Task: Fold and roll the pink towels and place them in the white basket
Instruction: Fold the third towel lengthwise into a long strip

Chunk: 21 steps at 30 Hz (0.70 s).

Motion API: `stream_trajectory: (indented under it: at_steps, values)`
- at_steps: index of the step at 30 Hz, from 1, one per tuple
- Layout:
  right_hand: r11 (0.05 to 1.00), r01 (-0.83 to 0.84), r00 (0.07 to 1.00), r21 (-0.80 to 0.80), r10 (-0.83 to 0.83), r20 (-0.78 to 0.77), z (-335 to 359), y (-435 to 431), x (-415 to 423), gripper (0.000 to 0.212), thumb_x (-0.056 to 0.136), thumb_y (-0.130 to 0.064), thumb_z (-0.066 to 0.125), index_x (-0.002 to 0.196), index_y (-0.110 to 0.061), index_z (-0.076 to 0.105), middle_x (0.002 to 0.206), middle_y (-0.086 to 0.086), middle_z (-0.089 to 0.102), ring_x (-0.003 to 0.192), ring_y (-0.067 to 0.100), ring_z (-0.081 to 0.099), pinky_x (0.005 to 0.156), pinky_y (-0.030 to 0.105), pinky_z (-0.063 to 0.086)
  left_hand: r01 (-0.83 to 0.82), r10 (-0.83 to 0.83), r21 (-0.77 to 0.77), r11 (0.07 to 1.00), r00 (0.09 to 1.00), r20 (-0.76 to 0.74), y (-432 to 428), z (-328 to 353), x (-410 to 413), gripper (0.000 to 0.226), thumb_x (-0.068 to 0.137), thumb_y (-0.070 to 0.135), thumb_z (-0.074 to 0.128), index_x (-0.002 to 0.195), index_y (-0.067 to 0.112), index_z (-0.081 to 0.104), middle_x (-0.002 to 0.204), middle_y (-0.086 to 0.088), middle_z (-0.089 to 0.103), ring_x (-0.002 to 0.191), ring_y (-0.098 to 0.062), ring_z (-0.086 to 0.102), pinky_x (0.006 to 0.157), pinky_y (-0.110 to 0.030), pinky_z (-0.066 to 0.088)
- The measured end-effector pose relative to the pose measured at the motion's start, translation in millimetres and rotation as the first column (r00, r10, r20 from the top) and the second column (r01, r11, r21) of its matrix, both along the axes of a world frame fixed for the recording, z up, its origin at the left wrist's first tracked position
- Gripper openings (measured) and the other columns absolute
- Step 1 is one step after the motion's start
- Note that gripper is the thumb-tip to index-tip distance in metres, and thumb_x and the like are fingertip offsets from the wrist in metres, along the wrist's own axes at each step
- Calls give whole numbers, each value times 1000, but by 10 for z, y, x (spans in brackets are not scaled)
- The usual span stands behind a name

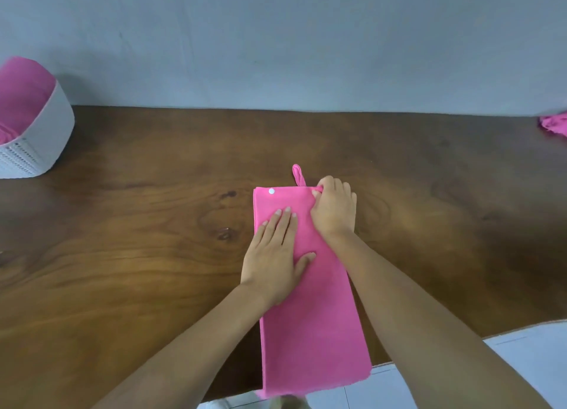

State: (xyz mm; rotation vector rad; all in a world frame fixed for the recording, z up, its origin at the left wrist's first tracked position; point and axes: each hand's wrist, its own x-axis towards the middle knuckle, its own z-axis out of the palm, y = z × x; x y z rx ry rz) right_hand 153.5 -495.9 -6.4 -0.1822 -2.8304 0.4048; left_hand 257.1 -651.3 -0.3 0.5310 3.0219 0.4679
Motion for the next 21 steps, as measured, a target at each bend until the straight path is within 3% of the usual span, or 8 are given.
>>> stream_trajectory:
  at_steps: [7, 10, 15, 21]
  values:
    - [999, -28, 999, -32, 29, 41, 43, 75, -676, 5, 96, -19, 54, 100, -20, 55, 102, -1, 60, 101, 24, 52, 86, 39, 38, -24, 22, -114, 993, 1000, -16, 74, -20, -629, 72, 100, 68, 3, 159, 31, -15, 168, 0, -21, 153, -16, -23, 126, -37, -8]
    - [997, -21, 997, -70, 26, 75, 79, 115, -979, 17, 101, -30, 51, 109, -18, 60, 112, 1, 60, 110, 25, 50, 94, 40, 37, -56, 54, -139, 989, 998, -21, 99, -32, -891, 72, 100, 69, 3, 159, 32, -16, 167, 2, -24, 152, -15, -25, 126, -37, -10]
    - [988, -12, 989, -151, 34, 146, 130, 244, -1343, 33, 103, -44, 47, 114, -18, 63, 120, 5, 58, 118, 27, 47, 101, 42, 33, -96, 91, -144, 985, 995, -41, 101, -72, -1313, 72, 99, 71, 5, 160, 36, -12, 167, 5, -22, 153, -12, -24, 127, -37, -5]
    - [964, -81, 975, -252, 129, 181, 135, 393, -1423, 33, 100, -50, 49, 111, -23, 65, 119, 2, 60, 118, 26, 47, 102, 43, 32, -132, 128, -179, 975, 991, -30, 107, -57, -1801, 73, 97, 72, 4, 160, 37, -12, 168, 5, -18, 154, -13, -19, 128, -38, -1]
